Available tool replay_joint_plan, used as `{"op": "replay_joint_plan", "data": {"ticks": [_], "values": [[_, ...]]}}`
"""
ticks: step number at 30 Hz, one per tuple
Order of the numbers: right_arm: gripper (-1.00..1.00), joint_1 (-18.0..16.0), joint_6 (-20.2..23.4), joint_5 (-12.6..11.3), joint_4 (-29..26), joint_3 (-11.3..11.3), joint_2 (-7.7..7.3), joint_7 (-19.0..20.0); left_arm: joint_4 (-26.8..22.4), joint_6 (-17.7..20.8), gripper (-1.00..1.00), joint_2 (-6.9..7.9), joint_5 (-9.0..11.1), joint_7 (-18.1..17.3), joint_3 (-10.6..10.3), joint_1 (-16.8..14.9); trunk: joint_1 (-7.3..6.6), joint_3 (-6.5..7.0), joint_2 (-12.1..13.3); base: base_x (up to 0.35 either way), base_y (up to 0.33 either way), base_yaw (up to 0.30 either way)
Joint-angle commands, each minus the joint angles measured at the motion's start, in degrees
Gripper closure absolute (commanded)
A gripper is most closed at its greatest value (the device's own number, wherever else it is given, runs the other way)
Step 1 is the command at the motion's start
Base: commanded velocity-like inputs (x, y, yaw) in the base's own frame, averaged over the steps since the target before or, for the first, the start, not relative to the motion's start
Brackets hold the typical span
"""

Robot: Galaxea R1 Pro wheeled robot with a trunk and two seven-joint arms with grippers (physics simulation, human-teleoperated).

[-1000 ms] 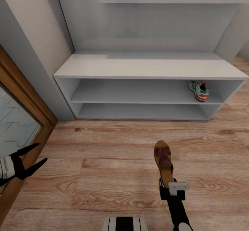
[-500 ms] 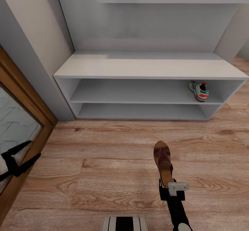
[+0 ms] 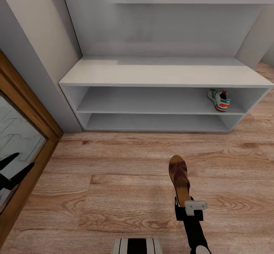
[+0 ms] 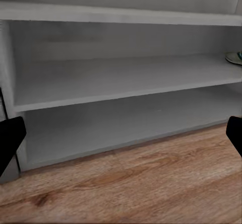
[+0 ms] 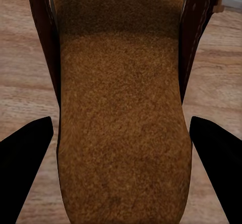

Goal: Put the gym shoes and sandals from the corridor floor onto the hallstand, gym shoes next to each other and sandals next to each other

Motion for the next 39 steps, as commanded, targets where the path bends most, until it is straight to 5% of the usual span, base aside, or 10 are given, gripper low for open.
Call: {"op": "replay_joint_plan", "data": {"ticks": [1, 18, 24, 39], "values": [[1.0, -0.03, -0.02, 0.41, 0.07, 0.06, 0.0, -0.28, 0.02, -0.01, -1.0, 0.04, 0.04, -0.06, 0.03, -0.02, -0.01, -0.04, -0.01, 0.0, 0.0, 0.0], [1.0, -3.41, 1.39, 0.31, 0.84, 0.64, 0.11, 0.11, -0.06, 0.22, -1.0, -0.05, -1.56, 0.36, -0.18, 0.0, -0.01, -0.04, -0.01, 0.0, 0.0, 0.0], [1.0, -6.56, 5.01, 0.37, 1.5, 1.4, 1.68, 0.14, -0.08, 0.03, -1.0, -0.22, -1.77, -0.28, -0.78, 0.01, -0.01, -0.04, -0.01, 0.0, 0.0, 0.0], [1.0, -14.26, 12.25, 0.19, 0.57, 7.67, 4.7, -0.19, -0.09, -0.13, -1.0, -0.26, -1.84, -0.8, -1.32, 0.17, -0.01, -0.04, -0.01, 0.0, 0.0, 0.0]]}}
